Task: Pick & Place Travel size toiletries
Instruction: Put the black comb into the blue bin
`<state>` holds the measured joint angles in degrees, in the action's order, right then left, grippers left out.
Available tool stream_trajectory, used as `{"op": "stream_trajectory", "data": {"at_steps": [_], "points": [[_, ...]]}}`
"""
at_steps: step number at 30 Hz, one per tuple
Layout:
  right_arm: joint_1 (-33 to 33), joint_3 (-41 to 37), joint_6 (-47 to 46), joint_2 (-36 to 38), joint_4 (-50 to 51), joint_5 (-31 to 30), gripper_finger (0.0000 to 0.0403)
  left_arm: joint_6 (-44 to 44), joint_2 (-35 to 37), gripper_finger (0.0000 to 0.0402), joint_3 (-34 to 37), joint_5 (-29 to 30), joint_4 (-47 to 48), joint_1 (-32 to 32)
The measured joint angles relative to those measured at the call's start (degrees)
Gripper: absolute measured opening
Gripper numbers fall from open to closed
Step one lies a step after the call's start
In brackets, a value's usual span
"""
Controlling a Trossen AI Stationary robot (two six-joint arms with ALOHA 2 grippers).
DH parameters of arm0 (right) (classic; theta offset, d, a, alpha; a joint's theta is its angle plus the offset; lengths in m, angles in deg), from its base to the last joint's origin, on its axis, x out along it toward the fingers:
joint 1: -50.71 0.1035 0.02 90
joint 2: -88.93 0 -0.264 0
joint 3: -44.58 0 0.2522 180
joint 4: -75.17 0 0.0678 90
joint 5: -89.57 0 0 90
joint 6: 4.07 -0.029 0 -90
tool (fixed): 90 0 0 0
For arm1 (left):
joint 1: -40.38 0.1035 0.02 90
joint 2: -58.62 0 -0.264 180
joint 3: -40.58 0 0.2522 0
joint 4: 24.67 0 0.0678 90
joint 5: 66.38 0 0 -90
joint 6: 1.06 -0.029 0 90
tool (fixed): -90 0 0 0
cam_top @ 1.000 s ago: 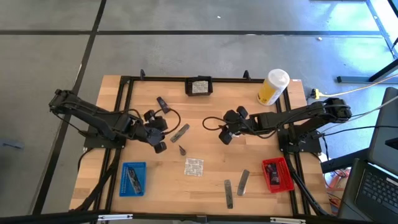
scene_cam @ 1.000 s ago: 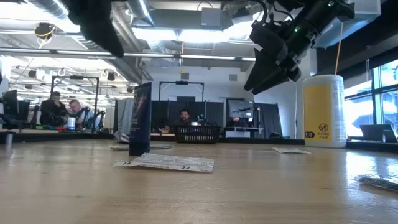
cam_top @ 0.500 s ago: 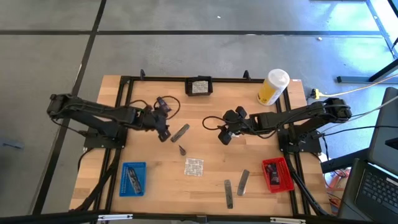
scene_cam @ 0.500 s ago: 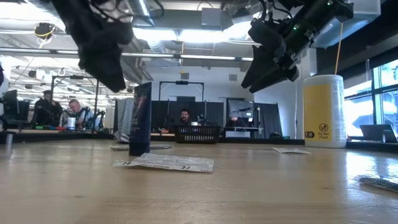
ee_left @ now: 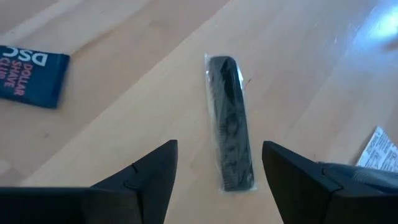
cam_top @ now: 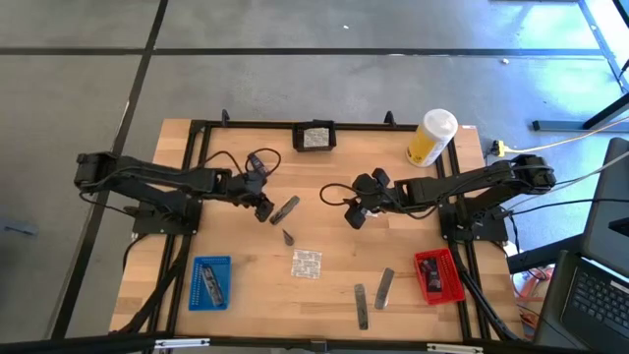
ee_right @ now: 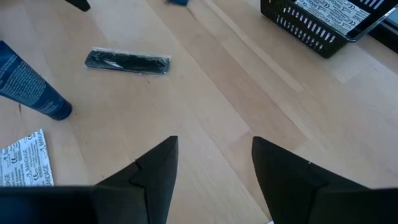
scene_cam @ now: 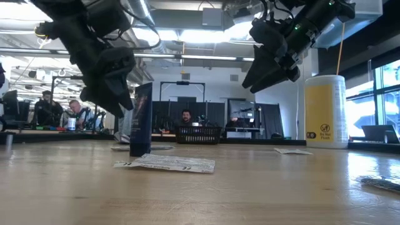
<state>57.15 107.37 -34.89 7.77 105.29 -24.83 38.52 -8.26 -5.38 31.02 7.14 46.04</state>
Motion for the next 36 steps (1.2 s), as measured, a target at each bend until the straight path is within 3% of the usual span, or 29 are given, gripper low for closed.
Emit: {"op": "stream_trajectory", "data": {"at_steps": [17,36], "points": [[0.0,0.0,0.2,0.0,-1.0,0.0,0.0208,7.6,-14.2,0.023,2.0,2.1,-8.4,-4.6],[0.0,0.0,0.2,0.0,-1.0,-0.2,0.0208,11.6,-16.0,0.023,1.9,3.1,-11.4,-9.8]]}}
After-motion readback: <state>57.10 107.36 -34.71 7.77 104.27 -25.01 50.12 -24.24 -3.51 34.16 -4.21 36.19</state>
